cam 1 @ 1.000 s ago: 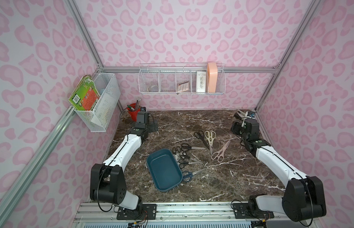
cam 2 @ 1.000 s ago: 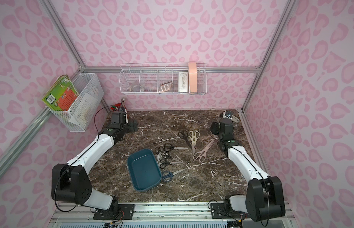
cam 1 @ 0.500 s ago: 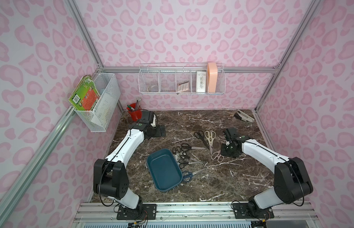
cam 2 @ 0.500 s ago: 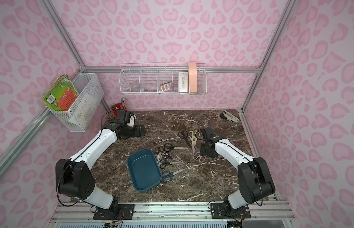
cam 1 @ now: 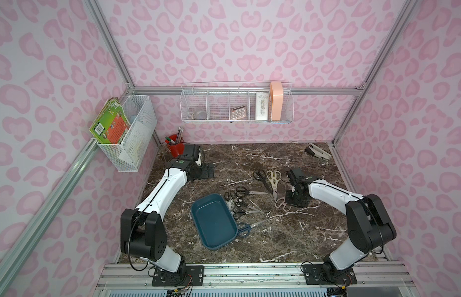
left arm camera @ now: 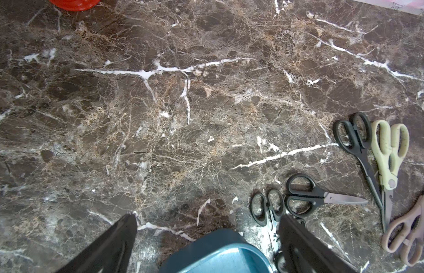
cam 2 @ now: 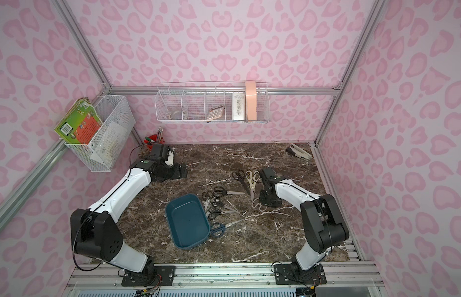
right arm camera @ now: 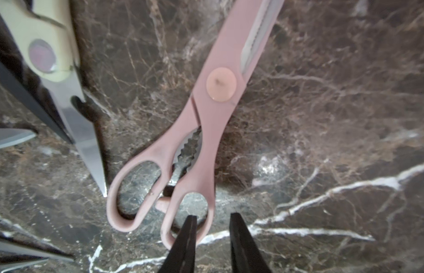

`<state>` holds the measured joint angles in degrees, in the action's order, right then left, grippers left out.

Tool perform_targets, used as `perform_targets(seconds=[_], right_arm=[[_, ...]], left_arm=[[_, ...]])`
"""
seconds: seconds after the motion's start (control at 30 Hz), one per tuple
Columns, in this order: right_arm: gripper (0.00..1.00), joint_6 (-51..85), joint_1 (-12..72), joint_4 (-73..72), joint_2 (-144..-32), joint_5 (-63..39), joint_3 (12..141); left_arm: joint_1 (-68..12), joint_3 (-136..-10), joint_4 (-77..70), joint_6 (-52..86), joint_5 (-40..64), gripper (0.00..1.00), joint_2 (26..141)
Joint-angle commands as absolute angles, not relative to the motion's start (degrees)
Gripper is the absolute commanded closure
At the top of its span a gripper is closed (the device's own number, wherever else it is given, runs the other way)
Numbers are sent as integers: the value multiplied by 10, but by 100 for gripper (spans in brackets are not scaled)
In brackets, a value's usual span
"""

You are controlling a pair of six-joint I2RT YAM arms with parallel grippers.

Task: Put the scissors into the storage box
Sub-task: Pick up the scissors from the center of the board.

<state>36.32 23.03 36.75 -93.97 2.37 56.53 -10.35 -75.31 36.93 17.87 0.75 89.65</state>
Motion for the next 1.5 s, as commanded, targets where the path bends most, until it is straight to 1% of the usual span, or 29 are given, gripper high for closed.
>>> perform_targets(seconds=[0.0,0.03,0.1,0.2,0.67,0.73,0.9,1.1,1.23,1.47], right_arm=[[72,366,233,357,-944,37,565],[75,366,234,358,-947,40,567],[76,367,234,355,-953,40,568],[82,370,238,352,-959,41,568],[83,387,245,330,-975,40,547],[90,389,244,328,-978,42,545],[100,387,244,325,-979,43,541],[100,381,242,354,-962,69,552],[100,365,235,381,-924,89,567],[100,341,241,400,-850,90,597]], left_arm=[[-104,-753,375,179,4,1,896],[-104,-753,376,179,3,1,895],[-104,-752,376,178,0,1,893],[-104,-751,376,176,-4,1,893],[-103,-751,378,176,-8,1,891],[-104,-751,378,176,-9,1,890],[-104,-750,378,175,-13,1,890],[-104,-749,376,174,-20,1,893],[-104,-751,376,176,-17,1,897],[-103,-745,361,189,0,1,920]])
